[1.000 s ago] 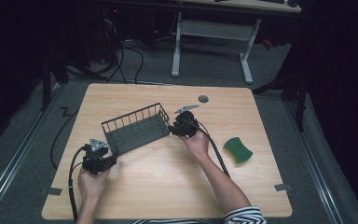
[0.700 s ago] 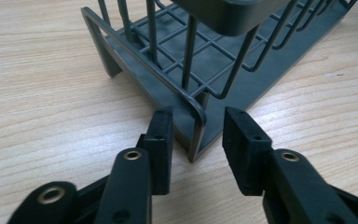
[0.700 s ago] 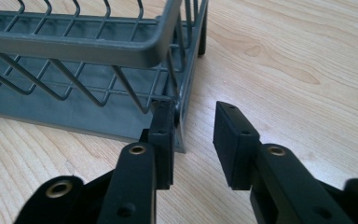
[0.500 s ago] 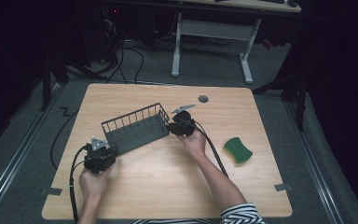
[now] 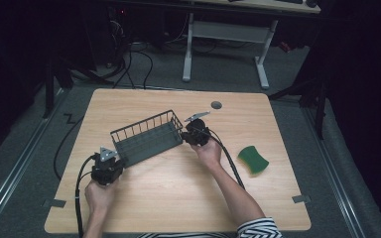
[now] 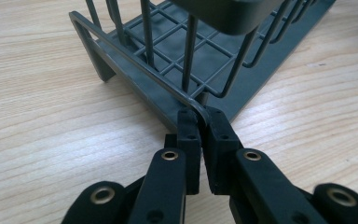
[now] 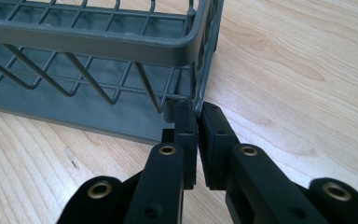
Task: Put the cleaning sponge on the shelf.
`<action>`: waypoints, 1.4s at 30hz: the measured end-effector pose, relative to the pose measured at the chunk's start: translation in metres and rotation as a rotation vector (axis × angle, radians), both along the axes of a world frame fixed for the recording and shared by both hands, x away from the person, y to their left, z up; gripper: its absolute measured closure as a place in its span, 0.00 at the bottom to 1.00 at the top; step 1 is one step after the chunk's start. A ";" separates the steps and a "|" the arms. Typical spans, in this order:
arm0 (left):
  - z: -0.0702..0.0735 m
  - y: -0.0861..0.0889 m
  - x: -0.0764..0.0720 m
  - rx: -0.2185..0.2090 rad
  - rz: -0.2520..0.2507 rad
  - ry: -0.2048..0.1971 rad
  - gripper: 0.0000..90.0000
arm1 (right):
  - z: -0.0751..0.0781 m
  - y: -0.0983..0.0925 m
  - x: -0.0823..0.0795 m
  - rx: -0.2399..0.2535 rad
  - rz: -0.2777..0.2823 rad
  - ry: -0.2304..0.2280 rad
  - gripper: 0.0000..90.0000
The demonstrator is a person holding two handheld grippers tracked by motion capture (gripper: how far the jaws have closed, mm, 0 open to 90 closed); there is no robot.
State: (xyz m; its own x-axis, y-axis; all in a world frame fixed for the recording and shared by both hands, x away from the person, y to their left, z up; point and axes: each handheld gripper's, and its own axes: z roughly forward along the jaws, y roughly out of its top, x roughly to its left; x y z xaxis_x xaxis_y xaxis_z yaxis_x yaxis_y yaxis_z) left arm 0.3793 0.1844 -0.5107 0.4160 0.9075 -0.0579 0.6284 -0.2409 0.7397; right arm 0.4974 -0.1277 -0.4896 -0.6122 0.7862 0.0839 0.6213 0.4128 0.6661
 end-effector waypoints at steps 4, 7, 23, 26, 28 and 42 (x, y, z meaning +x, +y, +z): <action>0.001 -0.005 0.000 0.000 -0.021 0.005 0.95 | 0.000 -0.007 -0.001 0.006 -0.006 -0.003 0.96; 0.001 -0.009 -0.001 -0.002 -0.033 0.005 0.95 | 0.001 -0.014 -0.004 -0.004 -0.008 0.000 0.96; 0.002 -0.040 -0.001 0.002 -0.117 0.009 0.96 | 0.005 -0.047 -0.017 -0.028 -0.033 0.012 0.96; 0.003 -0.050 -0.004 0.020 -0.145 0.009 0.96 | 0.005 -0.057 -0.024 -0.049 -0.037 0.011 0.96; 0.003 -0.053 -0.005 0.022 -0.155 0.009 0.96 | 0.006 -0.059 -0.026 -0.055 -0.041 0.012 0.96; 0.003 -0.073 -0.008 0.021 -0.212 0.008 0.96 | 0.010 -0.080 -0.038 -0.097 -0.064 0.037 0.96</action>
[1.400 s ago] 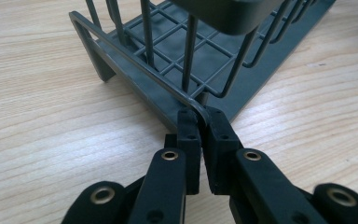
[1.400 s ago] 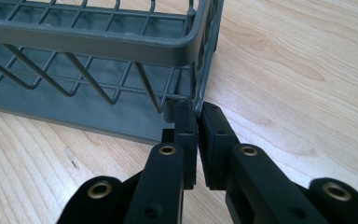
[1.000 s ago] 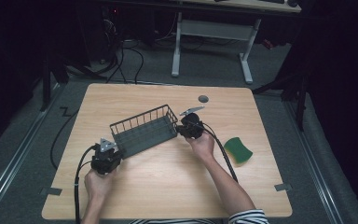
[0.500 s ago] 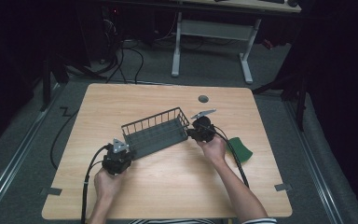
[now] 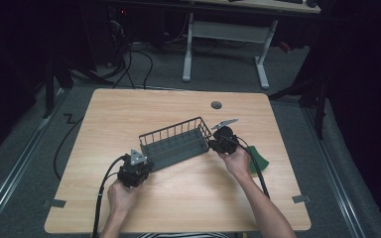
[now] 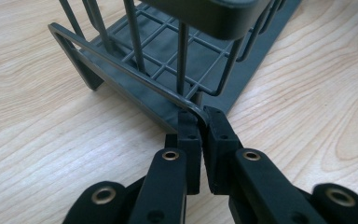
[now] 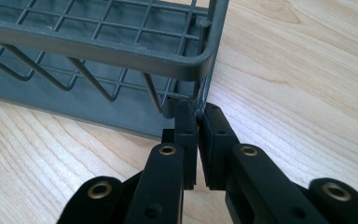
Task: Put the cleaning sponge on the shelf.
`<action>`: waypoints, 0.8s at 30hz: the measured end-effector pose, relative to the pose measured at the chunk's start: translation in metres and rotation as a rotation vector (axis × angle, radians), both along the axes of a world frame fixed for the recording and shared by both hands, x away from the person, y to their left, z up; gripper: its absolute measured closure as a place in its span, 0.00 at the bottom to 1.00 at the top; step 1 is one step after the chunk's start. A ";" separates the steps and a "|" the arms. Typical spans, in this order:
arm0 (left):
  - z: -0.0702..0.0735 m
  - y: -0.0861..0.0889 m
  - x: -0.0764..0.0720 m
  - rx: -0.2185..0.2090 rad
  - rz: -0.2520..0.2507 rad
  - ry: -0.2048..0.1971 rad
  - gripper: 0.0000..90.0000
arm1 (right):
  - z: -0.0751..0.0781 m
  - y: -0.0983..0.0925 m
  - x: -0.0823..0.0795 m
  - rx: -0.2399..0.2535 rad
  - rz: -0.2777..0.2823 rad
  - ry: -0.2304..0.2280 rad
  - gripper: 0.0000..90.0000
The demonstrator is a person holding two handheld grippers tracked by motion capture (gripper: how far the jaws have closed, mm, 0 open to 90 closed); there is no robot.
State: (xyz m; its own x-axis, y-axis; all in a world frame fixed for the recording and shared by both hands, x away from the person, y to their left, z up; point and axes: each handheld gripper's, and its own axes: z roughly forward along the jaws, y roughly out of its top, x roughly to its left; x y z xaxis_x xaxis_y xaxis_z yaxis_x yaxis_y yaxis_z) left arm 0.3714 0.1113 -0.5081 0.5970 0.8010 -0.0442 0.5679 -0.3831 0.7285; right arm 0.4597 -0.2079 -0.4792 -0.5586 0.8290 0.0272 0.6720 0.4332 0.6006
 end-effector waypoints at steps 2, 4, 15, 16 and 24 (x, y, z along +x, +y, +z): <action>0.000 -0.003 0.000 0.000 -0.008 0.001 0.96 | 0.000 -0.004 0.000 0.001 -0.007 0.005 0.96; 0.000 -0.008 0.000 0.003 -0.017 0.001 0.96 | 0.001 -0.008 0.000 -0.001 -0.011 0.009 0.96; 0.001 -0.035 0.004 0.002 -0.064 0.002 0.96 | 0.001 -0.039 -0.005 0.013 -0.052 0.013 0.96; 0.001 -0.038 0.005 0.003 -0.070 0.000 0.96 | 0.001 -0.041 -0.006 0.011 -0.055 0.014 0.96; 0.000 -0.046 0.006 -0.003 -0.081 -0.005 0.96 | 0.001 -0.054 -0.007 0.011 -0.071 0.016 0.96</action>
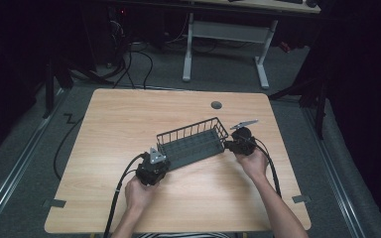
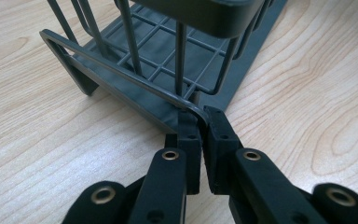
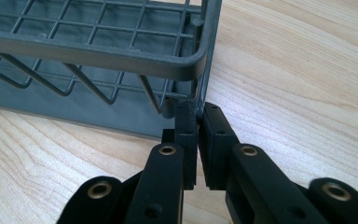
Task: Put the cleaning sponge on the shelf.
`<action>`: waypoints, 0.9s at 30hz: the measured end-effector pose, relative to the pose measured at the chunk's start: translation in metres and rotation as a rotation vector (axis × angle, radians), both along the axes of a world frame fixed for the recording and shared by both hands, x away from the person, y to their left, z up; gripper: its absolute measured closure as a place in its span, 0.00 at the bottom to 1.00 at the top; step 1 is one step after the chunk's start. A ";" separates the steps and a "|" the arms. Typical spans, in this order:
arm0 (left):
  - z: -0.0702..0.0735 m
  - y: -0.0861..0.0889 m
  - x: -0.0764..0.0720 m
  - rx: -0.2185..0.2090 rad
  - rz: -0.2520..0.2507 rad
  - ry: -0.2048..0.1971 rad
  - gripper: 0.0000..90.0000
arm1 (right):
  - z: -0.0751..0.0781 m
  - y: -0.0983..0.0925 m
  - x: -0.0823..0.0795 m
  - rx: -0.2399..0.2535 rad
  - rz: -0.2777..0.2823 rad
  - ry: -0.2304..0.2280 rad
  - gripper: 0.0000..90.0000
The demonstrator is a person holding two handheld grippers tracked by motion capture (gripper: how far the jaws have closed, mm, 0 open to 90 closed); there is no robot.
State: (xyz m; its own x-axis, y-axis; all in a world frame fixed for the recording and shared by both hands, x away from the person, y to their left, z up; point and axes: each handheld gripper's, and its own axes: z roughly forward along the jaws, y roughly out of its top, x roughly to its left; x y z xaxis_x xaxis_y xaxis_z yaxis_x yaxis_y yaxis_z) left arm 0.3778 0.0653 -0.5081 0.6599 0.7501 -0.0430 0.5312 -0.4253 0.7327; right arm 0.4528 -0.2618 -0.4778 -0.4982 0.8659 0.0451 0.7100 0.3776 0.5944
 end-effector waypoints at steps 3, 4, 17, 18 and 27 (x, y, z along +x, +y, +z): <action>0.000 0.000 0.000 0.001 0.001 0.000 0.95 | 0.000 0.000 0.000 -0.003 0.001 -0.004 0.96; 0.000 0.000 0.000 0.001 0.001 0.000 0.95 | 0.000 0.000 0.000 -0.003 0.002 -0.004 0.96; 0.006 0.009 -0.002 -0.005 0.045 0.002 0.55 | 0.006 -0.006 -0.004 0.019 -0.022 -0.013 0.64; 0.007 0.011 -0.003 -0.011 0.047 0.001 0.52 | 0.007 -0.006 -0.005 0.015 -0.022 -0.017 0.62; -0.006 0.034 -0.007 -0.023 0.106 -0.004 0.44 | 0.008 -0.012 -0.017 0.011 -0.044 -0.073 0.52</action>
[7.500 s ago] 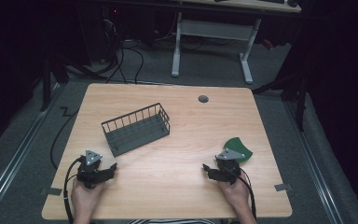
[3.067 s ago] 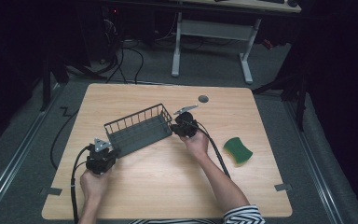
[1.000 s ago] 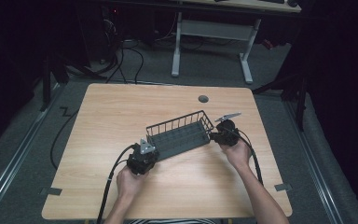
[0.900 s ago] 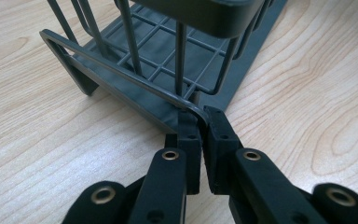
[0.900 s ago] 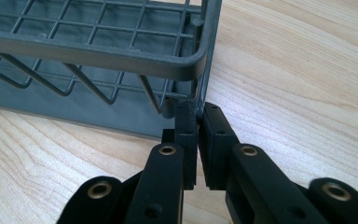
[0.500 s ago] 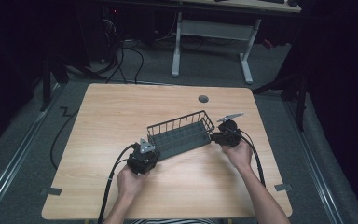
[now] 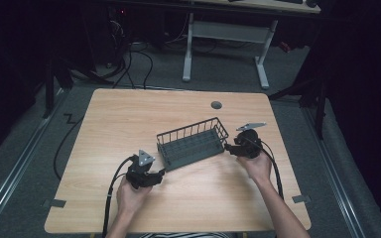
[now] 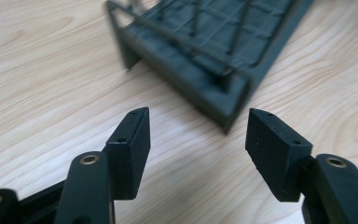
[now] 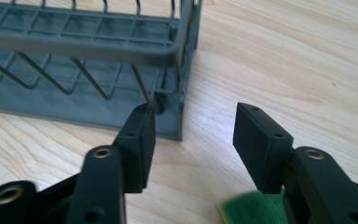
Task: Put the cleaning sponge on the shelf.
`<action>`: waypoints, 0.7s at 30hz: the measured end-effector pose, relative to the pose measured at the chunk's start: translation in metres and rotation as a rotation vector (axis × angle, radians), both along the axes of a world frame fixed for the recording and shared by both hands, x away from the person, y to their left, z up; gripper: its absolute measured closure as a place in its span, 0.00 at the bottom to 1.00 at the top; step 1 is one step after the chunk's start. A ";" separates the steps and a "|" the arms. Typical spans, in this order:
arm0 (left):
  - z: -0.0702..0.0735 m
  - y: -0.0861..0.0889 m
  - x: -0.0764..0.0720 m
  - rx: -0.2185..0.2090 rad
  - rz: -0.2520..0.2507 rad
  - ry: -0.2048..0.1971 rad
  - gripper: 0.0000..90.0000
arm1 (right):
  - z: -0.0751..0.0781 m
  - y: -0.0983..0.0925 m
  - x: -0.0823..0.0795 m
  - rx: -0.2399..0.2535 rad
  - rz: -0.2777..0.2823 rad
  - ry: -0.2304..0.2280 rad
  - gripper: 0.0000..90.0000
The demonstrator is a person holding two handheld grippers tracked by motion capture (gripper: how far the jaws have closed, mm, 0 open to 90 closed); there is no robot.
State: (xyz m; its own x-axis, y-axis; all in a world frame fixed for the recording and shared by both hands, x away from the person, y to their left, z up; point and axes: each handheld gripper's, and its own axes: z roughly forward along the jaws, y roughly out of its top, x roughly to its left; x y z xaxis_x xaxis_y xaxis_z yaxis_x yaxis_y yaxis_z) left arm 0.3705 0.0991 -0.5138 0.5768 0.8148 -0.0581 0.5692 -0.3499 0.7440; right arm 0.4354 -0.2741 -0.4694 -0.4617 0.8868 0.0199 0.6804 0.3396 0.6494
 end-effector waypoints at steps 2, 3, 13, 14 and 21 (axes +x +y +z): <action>-0.003 0.007 0.000 0.010 0.029 -0.008 0.44 | 0.001 -0.002 -0.004 -0.008 -0.011 -0.011 0.51; -0.004 0.011 0.000 0.015 0.044 -0.010 0.43 | 0.003 -0.003 -0.006 -0.017 -0.015 -0.022 0.51; -0.013 0.040 0.006 0.048 0.153 -0.014 0.44 | 0.004 -0.026 -0.039 0.032 -0.056 -0.119 0.47; -0.014 0.042 0.006 0.056 0.159 -0.015 0.44 | 0.003 -0.029 -0.042 0.036 -0.069 -0.115 0.47; -0.021 0.049 0.005 0.039 0.170 -0.027 0.43 | -0.015 -0.058 -0.061 0.045 -0.106 -0.134 0.39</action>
State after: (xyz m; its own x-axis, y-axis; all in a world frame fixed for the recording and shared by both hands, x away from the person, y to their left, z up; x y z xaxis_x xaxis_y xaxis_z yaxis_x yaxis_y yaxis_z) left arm 0.3757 0.1484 -0.5353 0.4316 0.9020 -0.0106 0.6025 -0.2795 0.7476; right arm 0.3739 -0.3323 -0.4840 -0.3671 0.9301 0.0057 0.6174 0.2391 0.7494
